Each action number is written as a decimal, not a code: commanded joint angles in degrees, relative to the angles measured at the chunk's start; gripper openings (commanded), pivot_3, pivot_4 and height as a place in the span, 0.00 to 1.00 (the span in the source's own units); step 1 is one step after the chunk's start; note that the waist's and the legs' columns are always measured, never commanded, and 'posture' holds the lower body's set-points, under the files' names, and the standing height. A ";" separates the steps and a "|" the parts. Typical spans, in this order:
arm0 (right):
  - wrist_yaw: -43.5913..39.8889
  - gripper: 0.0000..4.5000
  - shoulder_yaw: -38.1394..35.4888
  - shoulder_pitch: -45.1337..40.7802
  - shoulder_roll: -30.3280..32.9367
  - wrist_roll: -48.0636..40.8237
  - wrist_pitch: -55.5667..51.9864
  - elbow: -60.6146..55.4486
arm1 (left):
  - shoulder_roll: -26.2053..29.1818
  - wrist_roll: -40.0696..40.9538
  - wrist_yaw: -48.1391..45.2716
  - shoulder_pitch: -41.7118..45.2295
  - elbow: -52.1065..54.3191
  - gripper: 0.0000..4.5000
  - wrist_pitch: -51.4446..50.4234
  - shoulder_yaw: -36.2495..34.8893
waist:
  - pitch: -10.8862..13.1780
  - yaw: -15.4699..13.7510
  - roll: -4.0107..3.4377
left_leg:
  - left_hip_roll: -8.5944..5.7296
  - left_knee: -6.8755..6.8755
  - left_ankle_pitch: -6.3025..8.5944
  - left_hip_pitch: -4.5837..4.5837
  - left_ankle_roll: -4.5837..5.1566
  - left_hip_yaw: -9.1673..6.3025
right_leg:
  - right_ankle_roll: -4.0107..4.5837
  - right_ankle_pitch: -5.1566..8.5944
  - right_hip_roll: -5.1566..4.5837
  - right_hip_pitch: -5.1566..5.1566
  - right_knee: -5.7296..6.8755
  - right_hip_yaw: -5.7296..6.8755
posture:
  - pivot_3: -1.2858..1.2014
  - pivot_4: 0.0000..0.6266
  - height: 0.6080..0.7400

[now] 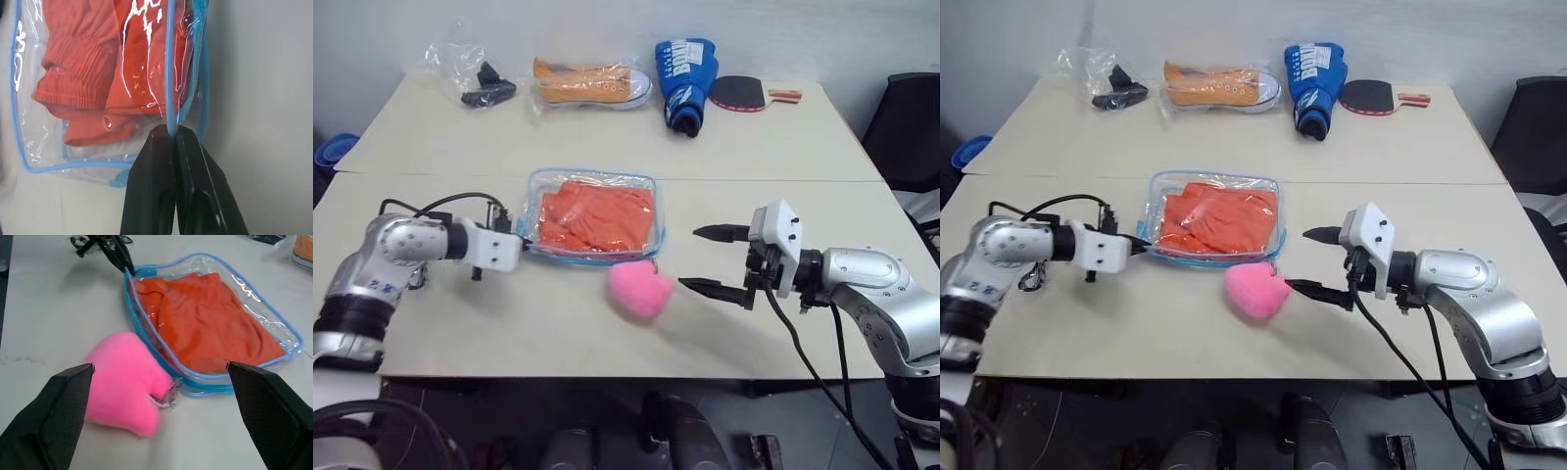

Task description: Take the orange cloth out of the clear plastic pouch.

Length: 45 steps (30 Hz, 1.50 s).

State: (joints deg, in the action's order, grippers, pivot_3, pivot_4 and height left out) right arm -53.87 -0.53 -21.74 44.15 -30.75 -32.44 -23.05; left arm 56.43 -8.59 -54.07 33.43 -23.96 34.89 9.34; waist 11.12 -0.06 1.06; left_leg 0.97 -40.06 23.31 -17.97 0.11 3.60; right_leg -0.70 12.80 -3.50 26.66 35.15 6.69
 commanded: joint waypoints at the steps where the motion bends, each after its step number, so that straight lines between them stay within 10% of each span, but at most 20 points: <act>1: -1.21 1.00 -1.03 -0.02 0.67 -0.09 1.44 -0.81 | 3.00 5.44 -0.88 -4.47 8.23 0.00 -1.01 -5.02 | 0.00 -0.01 -0.01 | 0.00 0.00 0.00 -0.01 0.00 -0.01 | 0.00 0.00 0.00 0.00 -0.02 0.00 | 0.52 0.24 1.00; 11: -4.67 1.00 -2.44 2.12 3.26 -0.52 1.31 -1.22 | 3.93 8.17 -1.98 -12.66 16.09 0.00 -7.87 -8.24 | 0.01 -0.61 -0.02 | -0.01 0.00 0.06 -0.04 0.10 -0.01 | 0.00 0.00 0.01 -0.01 -0.07 0.01 | 0.52 0.24 1.00; 16: -3.54 1.00 -2.96 2.84 3.05 -0.62 0.96 -1.72 | 5.38 7.69 -1.80 -16.64 18.44 0.27 -11.74 -10.24 | 0.01 -0.36 -0.02 | 0.00 0.01 0.06 -0.03 0.10 0.01 | 0.00 0.00 0.03 0.00 -0.06 -0.02 | 0.52 0.24 1.00; 18: -3.29 1.00 -3.39 3.79 3.19 -0.61 1.08 -1.98 | 6.80 15.54 -5.32 -20.21 23.68 0.41 -22.79 -13.76 | 0.01 -0.22 -0.02 | 0.00 0.01 0.06 -0.04 0.10 0.01 | 0.00 0.00 0.03 0.00 -0.06 -0.02 | 0.52 0.24 1.00; 24: -2.90 1.00 -4.28 5.30 3.14 -0.63 1.05 -2.24 | 11.85 36.02 -12.90 -21.75 35.32 0.41 -48.29 -23.36 | 0.02 -0.07 -0.04 | 0.01 -0.03 0.07 -0.04 0.07 -0.02 | 0.00 0.00 0.03 -0.01 -0.13 -0.03 | 0.52 0.24 1.00; 34: -4.69 1.00 -2.39 3.32 4.79 3.37 4.02 2.52 | -7.41 24.73 -20.67 7.28 37.56 0.41 -43.18 5.74 | 0.01 -1.50 -0.17 | -0.18 -0.08 0.03 -0.18 0.05 0.16 | -0.12 -0.06 0.13 -0.22 -0.06 -0.22 | 0.52 0.24 1.00; 45: -4.18 1.00 -2.25 4.71 4.43 4.71 3.40 1.18 | -19.25 17.15 -32.64 12.11 23.67 0.41 -27.51 17.34 | 0.01 -1.28 -0.18 | -0.08 -0.19 -0.01 -0.12 -0.02 0.27 | -0.09 -0.05 0.27 -0.16 -0.15 -0.42 | 0.52 0.24 1.00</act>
State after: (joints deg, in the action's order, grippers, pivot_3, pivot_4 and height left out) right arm -58.31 -2.10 -16.97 48.14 -25.81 -29.14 -20.02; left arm 37.74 9.56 -85.72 44.27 0.66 5.31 26.23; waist 11.12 -1.35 0.88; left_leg 0.88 -40.26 23.31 -18.10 0.10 3.87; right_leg -0.79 12.74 -3.25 26.50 35.00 6.27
